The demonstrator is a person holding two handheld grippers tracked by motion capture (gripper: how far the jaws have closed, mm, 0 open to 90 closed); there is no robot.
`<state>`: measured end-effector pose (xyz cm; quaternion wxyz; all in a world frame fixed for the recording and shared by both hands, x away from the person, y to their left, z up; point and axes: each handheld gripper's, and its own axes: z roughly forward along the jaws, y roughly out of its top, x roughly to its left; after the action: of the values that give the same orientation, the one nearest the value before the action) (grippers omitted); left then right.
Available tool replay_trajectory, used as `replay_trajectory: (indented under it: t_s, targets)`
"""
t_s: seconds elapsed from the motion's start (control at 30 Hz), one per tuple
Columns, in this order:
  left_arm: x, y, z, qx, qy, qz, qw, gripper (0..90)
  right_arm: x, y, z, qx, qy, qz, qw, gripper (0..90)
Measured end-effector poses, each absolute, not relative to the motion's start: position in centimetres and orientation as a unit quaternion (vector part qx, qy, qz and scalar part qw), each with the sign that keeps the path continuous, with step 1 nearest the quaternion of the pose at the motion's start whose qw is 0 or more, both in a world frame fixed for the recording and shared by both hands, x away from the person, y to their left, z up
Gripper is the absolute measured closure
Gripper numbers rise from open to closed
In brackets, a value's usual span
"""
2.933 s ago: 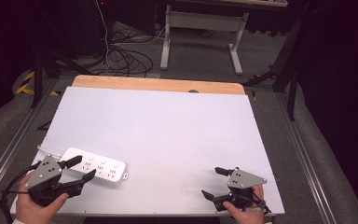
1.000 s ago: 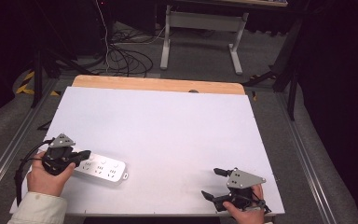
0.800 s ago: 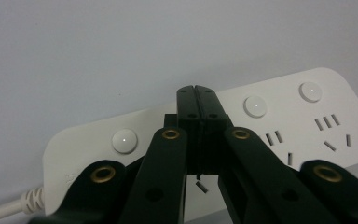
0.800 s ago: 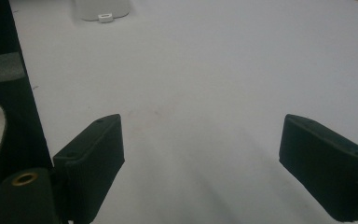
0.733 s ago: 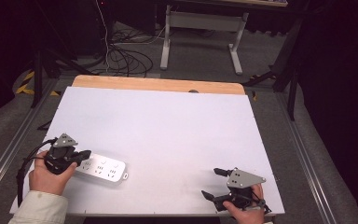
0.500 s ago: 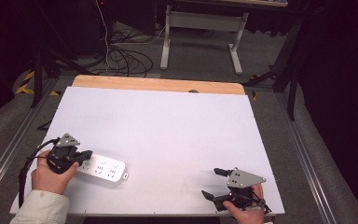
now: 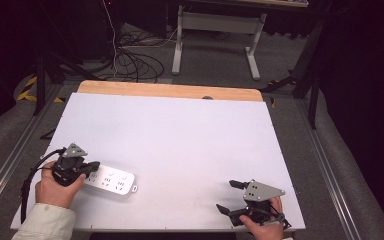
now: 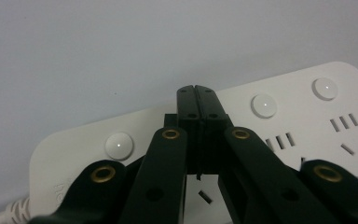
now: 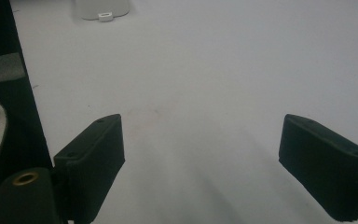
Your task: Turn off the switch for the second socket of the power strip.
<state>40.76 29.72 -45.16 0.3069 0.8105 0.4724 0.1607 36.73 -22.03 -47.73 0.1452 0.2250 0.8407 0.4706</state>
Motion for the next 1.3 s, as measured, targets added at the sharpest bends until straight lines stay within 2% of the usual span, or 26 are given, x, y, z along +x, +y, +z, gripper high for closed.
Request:
replay_trajectory:
  t_s: [1.3]
  targets:
    - [40.70,29.60,-45.70,0.811,0.468,0.171,0.308,89.9,36.65,-22.23,-47.62,0.226,0.839,0.472,0.149,14.6]
